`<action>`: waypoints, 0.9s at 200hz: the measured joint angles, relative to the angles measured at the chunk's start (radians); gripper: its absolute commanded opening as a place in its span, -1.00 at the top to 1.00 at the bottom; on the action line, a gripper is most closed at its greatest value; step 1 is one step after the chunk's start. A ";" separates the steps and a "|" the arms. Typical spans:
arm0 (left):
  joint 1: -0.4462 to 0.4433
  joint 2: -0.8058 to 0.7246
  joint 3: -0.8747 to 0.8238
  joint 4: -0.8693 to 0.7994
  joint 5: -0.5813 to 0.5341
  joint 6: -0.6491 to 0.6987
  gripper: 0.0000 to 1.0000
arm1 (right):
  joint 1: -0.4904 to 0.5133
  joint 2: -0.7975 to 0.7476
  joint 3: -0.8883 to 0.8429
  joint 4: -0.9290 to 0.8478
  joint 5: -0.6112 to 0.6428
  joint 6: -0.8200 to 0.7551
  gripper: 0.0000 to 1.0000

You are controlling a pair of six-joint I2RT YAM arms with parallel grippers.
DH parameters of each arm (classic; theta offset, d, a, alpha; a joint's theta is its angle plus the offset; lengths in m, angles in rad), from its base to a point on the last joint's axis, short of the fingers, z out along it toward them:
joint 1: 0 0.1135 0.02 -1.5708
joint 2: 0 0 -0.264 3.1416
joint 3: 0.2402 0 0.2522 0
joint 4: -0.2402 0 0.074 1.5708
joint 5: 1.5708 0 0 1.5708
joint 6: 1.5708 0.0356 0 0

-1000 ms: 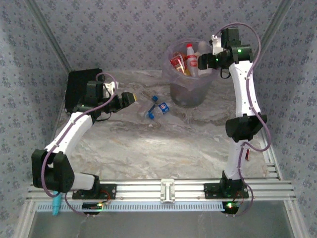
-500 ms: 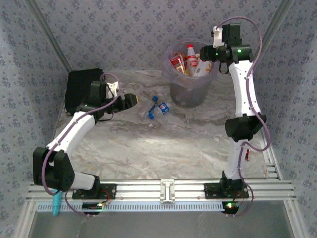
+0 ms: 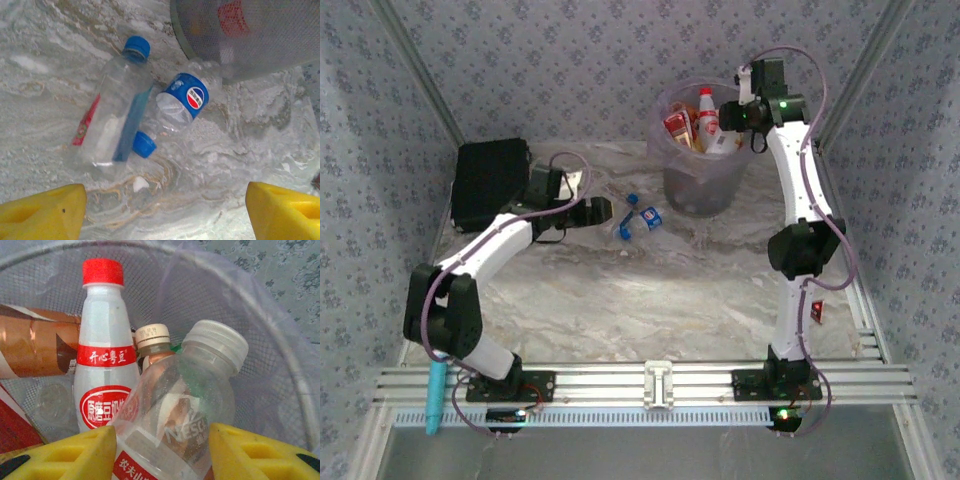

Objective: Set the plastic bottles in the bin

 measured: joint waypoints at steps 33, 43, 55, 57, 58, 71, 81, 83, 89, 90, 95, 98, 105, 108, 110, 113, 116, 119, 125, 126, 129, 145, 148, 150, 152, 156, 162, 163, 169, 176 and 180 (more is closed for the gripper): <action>-0.034 0.055 0.023 0.007 -0.037 0.028 -0.68 | 0.010 -0.011 -0.075 0.045 0.016 -0.006 -0.07; -0.043 0.073 0.025 0.006 -0.047 0.037 -0.70 | 0.014 -0.012 -0.072 0.042 0.019 -0.009 -0.09; -0.053 0.100 0.031 0.005 -0.060 0.045 -0.71 | 0.017 -0.012 -0.056 0.020 0.019 -0.011 -0.13; -0.055 0.104 0.032 0.004 -0.062 0.047 -0.72 | 0.018 -0.012 -0.053 0.015 0.019 -0.013 -0.13; -0.055 0.105 0.032 0.005 -0.063 0.047 -0.72 | 0.018 -0.012 -0.052 0.014 0.019 -0.013 -0.14; -0.060 0.130 0.037 0.004 -0.074 0.054 -0.73 | 0.020 -0.018 -0.034 -0.010 0.018 -0.017 -0.19; -0.061 0.143 0.040 0.005 -0.084 0.060 -0.74 | 0.022 -0.034 -0.029 -0.020 0.016 -0.018 -0.22; -0.061 0.145 0.040 0.005 -0.085 0.061 -0.74 | 0.022 -0.037 -0.028 -0.023 0.015 -0.018 -0.23; -0.061 0.153 0.044 0.005 -0.090 0.064 -0.74 | 0.023 -0.051 -0.028 -0.028 0.012 -0.021 -0.24; -0.061 0.154 0.045 0.005 -0.090 0.064 -0.74 | 0.023 -0.053 -0.028 -0.029 0.011 -0.021 -0.25; -0.061 0.161 0.049 0.005 -0.096 0.067 -0.75 | 0.024 -0.069 -0.028 -0.033 0.008 -0.021 -0.27; -0.062 0.165 0.052 0.005 -0.098 0.069 -0.75 | 0.024 -0.078 -0.028 -0.035 0.007 -0.023 -0.27; -0.062 0.174 0.058 0.007 -0.108 0.073 -0.75 | 0.025 -0.104 -0.029 -0.039 0.003 -0.024 -0.30; -0.062 0.179 0.061 0.007 -0.112 0.076 -0.75 | 0.026 -0.120 -0.032 -0.038 0.000 -0.024 -0.30; -0.062 0.180 0.063 0.007 -0.113 0.076 -0.75 | 0.026 -0.126 -0.034 -0.037 -0.001 -0.024 -0.30; -0.062 0.184 0.065 0.007 -0.116 0.077 -0.75 | 0.026 -0.141 -0.037 -0.037 -0.004 -0.024 -0.31; -0.062 0.187 0.068 0.008 -0.119 0.081 -0.76 | 0.027 -0.158 -0.044 -0.035 -0.005 -0.024 -0.31; -0.062 0.190 0.069 0.008 -0.121 0.083 -0.76 | 0.028 -0.174 -0.051 -0.034 -0.008 -0.024 -0.32; -0.063 0.196 0.072 0.008 -0.126 0.085 -0.76 | 0.028 -0.216 -0.075 -0.027 -0.016 -0.024 -0.32; -0.063 0.196 0.072 0.008 -0.127 0.086 -0.76 | 0.028 -0.221 -0.078 -0.027 -0.016 -0.024 -0.32; -0.064 0.198 0.072 0.008 -0.130 0.088 -0.76 | 0.029 -0.243 -0.093 -0.021 -0.021 -0.024 -0.32; -0.069 0.214 0.075 0.008 -0.138 0.098 -0.76 | 0.030 -0.359 -0.184 0.000 -0.046 -0.019 -0.34; -0.071 0.218 0.076 0.008 -0.139 0.099 -0.76 | 0.030 -0.382 -0.203 0.005 -0.050 -0.015 -0.34; -0.072 0.221 0.076 0.008 -0.140 0.099 -0.76 | 0.031 -0.397 -0.217 0.010 -0.054 -0.015 -0.34; -0.073 0.224 0.077 0.008 -0.141 0.101 -0.76 | 0.032 -0.412 -0.231 0.013 -0.056 -0.013 -0.34; -0.074 0.230 0.077 0.008 -0.141 0.101 -0.76 | 0.032 -0.438 -0.256 0.021 -0.063 -0.010 -0.34; -0.077 0.237 0.077 0.007 -0.142 0.102 -0.76 | 0.033 -0.477 -0.293 0.029 -0.072 -0.005 -0.34; -0.077 0.238 0.077 0.007 -0.142 0.102 -0.76 | 0.033 -0.485 -0.303 0.034 -0.074 -0.005 -0.34; -0.080 0.245 0.077 0.007 -0.142 0.104 -0.76 | 0.033 -0.521 -0.341 0.044 -0.082 -0.001 -0.35; -0.082 0.252 0.077 0.007 -0.142 0.106 -0.76 | 0.034 -0.556 -0.381 0.053 -0.089 0.003 -0.35; -0.082 0.256 0.078 0.007 -0.142 0.108 -0.76 | 0.035 -0.576 -0.405 0.056 -0.094 0.006 -0.35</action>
